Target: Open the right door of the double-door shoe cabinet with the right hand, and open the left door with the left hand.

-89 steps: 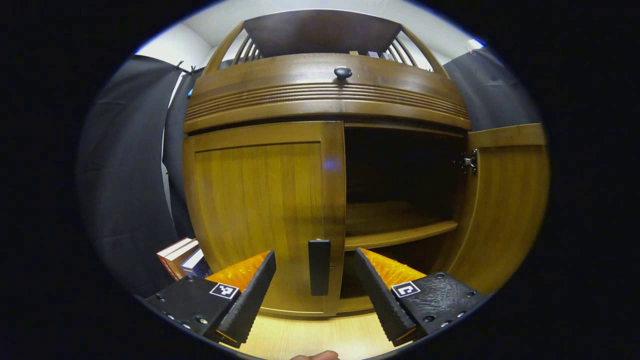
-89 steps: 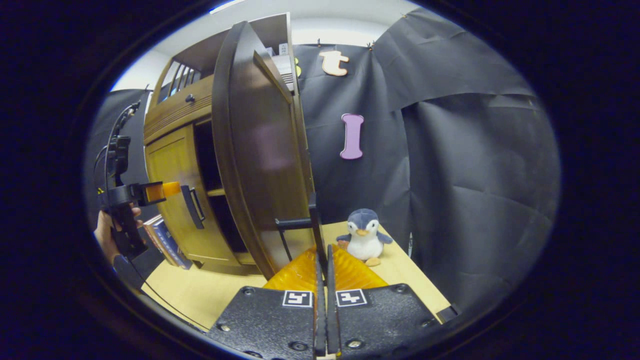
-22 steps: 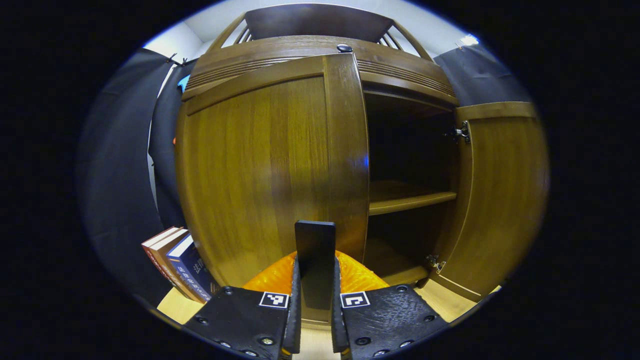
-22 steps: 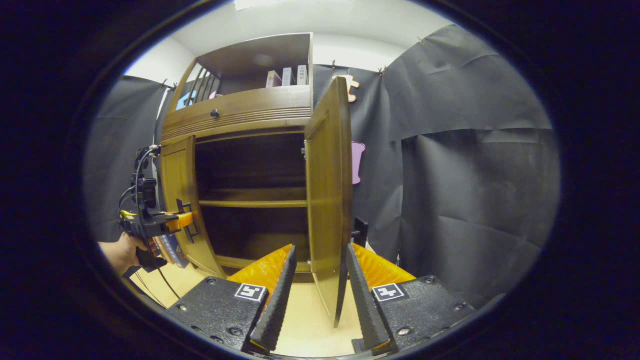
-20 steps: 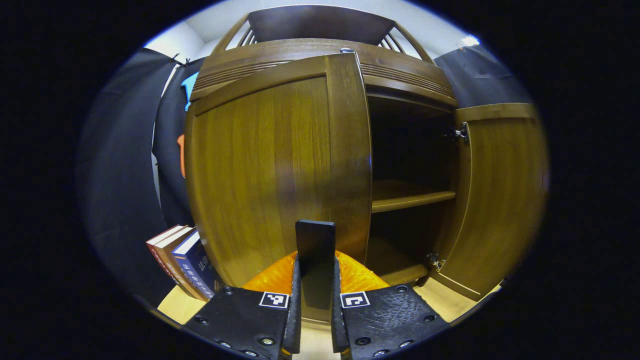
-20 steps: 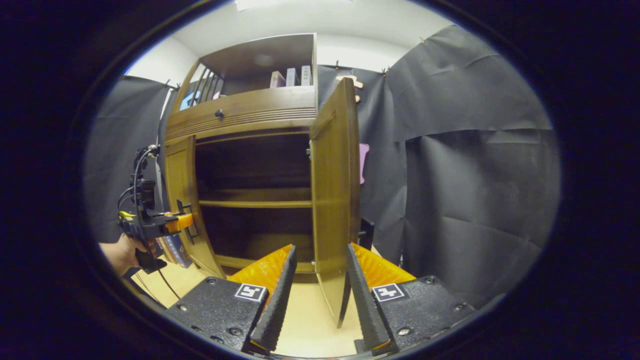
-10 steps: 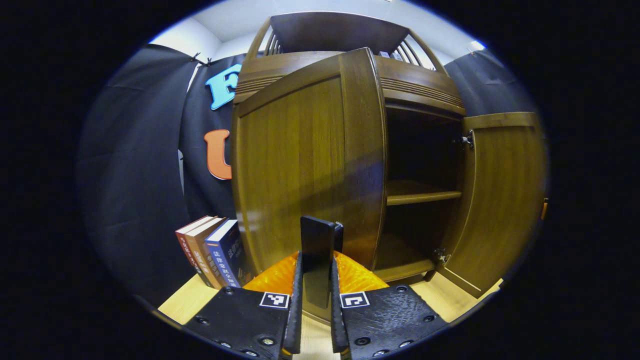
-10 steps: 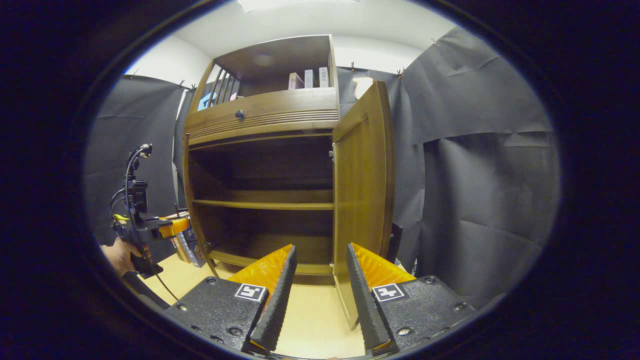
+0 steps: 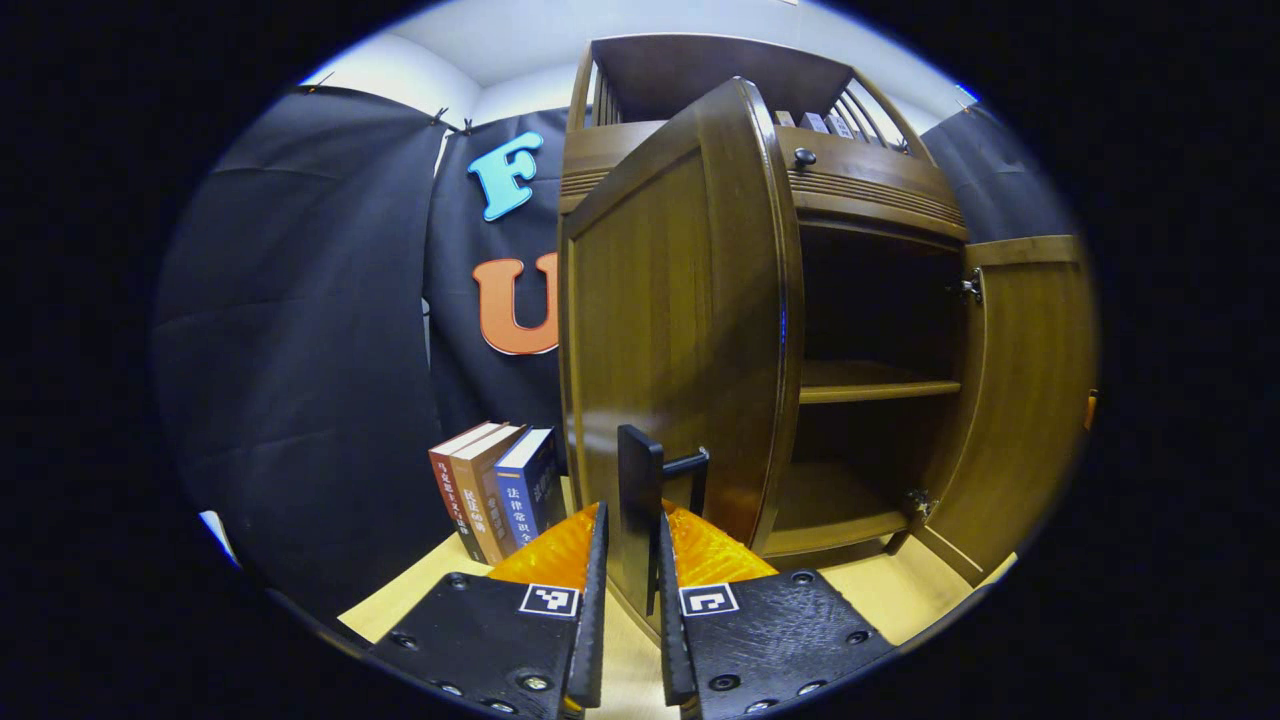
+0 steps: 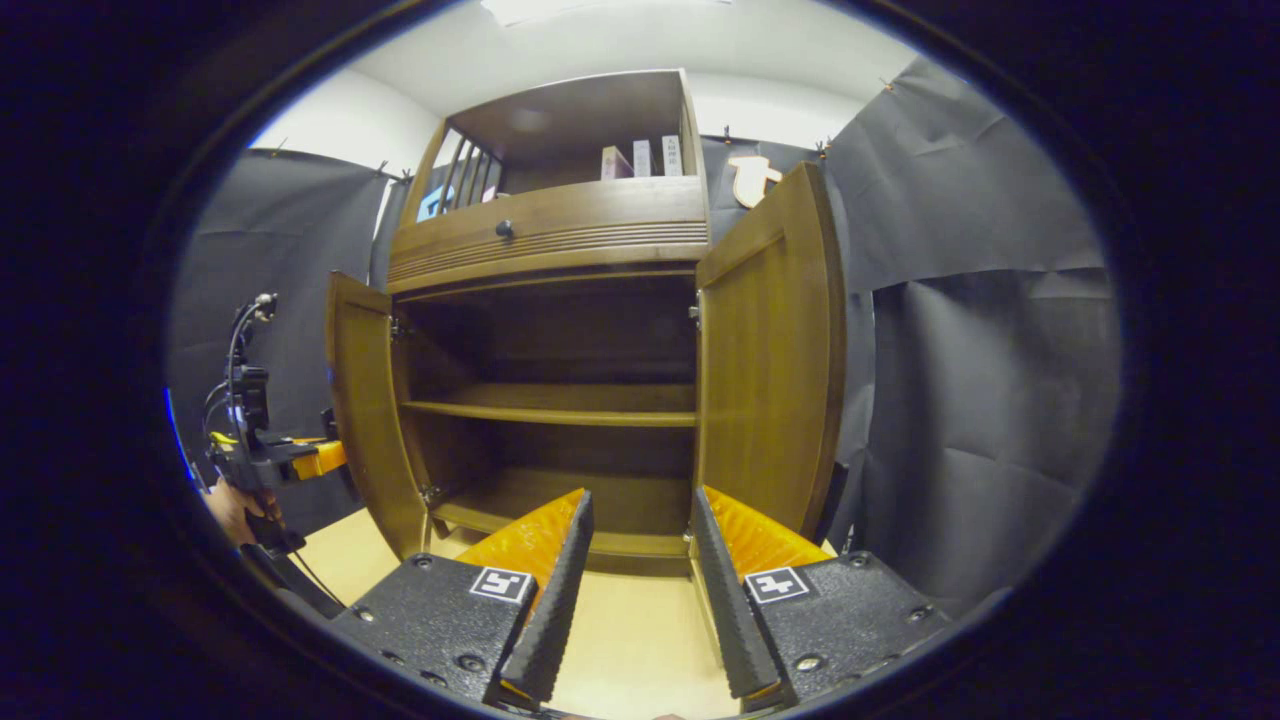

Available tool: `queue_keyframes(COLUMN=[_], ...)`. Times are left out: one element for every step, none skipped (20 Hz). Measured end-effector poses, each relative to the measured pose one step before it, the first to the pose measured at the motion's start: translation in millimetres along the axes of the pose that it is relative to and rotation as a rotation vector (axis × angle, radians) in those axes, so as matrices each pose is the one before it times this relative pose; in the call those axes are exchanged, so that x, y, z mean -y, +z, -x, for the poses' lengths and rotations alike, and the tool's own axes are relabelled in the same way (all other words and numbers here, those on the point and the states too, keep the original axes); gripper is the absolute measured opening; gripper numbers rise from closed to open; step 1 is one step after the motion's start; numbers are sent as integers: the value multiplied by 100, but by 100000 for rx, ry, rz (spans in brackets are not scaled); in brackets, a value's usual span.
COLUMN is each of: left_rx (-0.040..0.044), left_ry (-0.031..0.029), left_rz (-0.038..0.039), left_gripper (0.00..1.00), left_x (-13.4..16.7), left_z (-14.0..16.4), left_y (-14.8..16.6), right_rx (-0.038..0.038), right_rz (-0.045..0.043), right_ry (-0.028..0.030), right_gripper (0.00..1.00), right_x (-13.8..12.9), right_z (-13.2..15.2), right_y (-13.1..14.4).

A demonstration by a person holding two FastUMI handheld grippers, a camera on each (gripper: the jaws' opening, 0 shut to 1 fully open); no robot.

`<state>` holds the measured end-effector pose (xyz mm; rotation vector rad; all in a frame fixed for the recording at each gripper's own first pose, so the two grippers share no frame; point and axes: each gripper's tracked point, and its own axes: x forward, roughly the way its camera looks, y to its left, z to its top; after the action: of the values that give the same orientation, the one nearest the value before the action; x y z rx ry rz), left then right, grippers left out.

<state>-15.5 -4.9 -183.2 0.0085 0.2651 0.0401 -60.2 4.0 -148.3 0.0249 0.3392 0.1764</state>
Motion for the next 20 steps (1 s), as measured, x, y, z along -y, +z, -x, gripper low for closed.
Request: queue_keyframes(left_rx=[287,-50,92,-4,50,-53,25,-69,-70,8,-451,-1275,402,-169,-305,80,140,-101,-549,-498], left_ry=[278,488,578,582,601,689,825,1017,1014,937,161,1168,742,-978,-990,-424,-215,49,824,1327], left_rz=[-12,171,330,443,625,645,536,701,853,1301,1751,2629,2140,1747,-341,-1824,-1471,-877,-372,336], left_gripper=[22,22,22,22,22,22,22,22,22,22,22,22,17,16,16,17,17,17,17,17], left_x=[-338,-409,-470,-518,-536,-492,-630,-680,-806,-784,-644,-613,-793,-39,-89,-207,-380,-335,-602,-781], left_z=[185,47,152,62,132,100,126,98,153,97,21,346,-150,192,-131,62,63,130,135,233], left_y=[-5,-71,-40,-37,-74,-18,-89,-35,-122,-50,-256,-486,62,170,-86,52,-50,-131,-414,-303], right_rx=[-104,-111,-174,-232,-354,-293,-36,70,216,202,230,173,-287,-306,-110,-96,92,71,-126,-254], right_rz=[156,165,184,80,37,-11,-41,181,220,286,307,246,281,213,322,457,487,420,136,-34], right_ry=[-27,177,-216,-8,-120,-38,258,-38,262,50,278,121,-48,437,145,609,329,68,37,16], right_gripper=[64,65,65,65,65,64,65,65,64,65,65,65,65,65,65,65,65,65,65,66], right_x=[-60,-94,-64,-46,-114,-112,-197,-179,-207,-206,-242,-250,-176,-121,-11,-231,-294,-223,-466,-317], right_z=[-2,-62,-55,-99,-151,-88,25,6,-147,-203,-217,-163,-106,94,5,-49,-94,-23,-39,-49], right_y=[-81,-44,-118,-42,-101,-3,0,108,111,220,148,138,42,-365,-19,35,41,67,49,-16])
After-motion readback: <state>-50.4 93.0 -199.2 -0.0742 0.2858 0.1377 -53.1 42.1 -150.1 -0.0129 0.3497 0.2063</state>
